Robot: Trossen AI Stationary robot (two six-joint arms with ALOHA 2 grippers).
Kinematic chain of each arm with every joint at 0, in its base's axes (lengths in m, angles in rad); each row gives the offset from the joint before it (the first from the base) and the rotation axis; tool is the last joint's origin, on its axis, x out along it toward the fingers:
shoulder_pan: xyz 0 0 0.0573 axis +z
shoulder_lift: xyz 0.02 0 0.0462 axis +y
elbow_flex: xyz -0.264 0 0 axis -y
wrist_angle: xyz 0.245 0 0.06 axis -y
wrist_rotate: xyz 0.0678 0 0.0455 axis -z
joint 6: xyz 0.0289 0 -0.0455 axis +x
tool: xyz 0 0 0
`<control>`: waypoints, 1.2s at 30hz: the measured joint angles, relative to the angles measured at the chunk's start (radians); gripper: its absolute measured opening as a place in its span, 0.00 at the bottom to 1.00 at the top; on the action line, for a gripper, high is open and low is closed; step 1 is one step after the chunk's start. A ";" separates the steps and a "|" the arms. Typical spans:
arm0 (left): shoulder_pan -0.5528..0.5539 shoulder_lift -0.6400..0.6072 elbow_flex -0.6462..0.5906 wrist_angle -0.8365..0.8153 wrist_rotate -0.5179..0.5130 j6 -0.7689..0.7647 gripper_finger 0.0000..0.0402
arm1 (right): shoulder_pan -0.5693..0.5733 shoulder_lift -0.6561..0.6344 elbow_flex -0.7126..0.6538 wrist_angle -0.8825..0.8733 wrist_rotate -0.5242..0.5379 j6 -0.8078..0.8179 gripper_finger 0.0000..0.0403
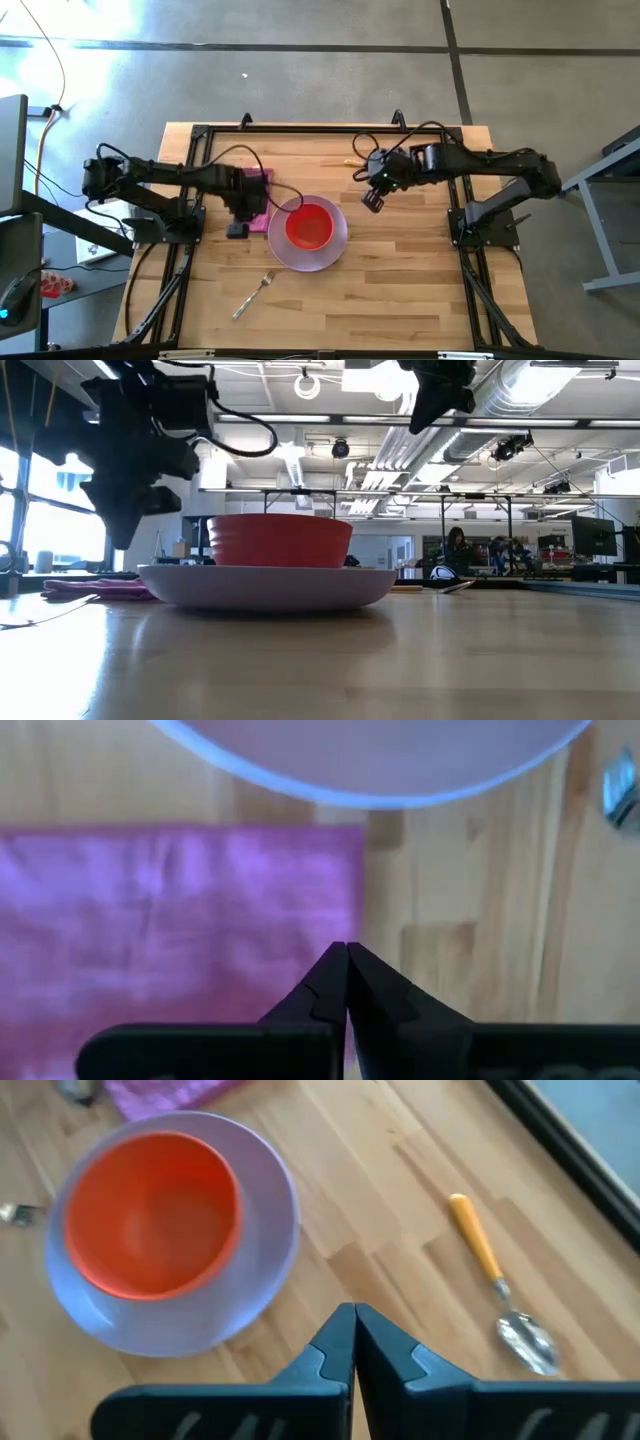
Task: Set table place
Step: Move the purple plate to the right of the purple napkin
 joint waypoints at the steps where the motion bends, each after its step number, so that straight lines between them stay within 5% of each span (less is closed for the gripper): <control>1: -0.025 0.000 -0.005 0.026 0.000 -0.025 0.00 | -0.009 -0.007 0.000 -0.009 0.000 -0.008 0.00; 11: -0.131 0.105 -0.008 0.157 -0.096 -0.192 0.00 | -0.059 -0.080 0.000 -0.016 -0.002 -0.074 0.00; 23: -0.131 0.222 -0.009 0.360 -0.011 -0.217 0.00 | -0.057 -0.130 0.000 -0.035 -0.003 -0.076 0.00; 36: -0.128 0.220 -0.008 0.608 -0.056 -0.318 0.00 | -0.057 -0.131 0.000 -0.040 -0.003 -0.076 0.00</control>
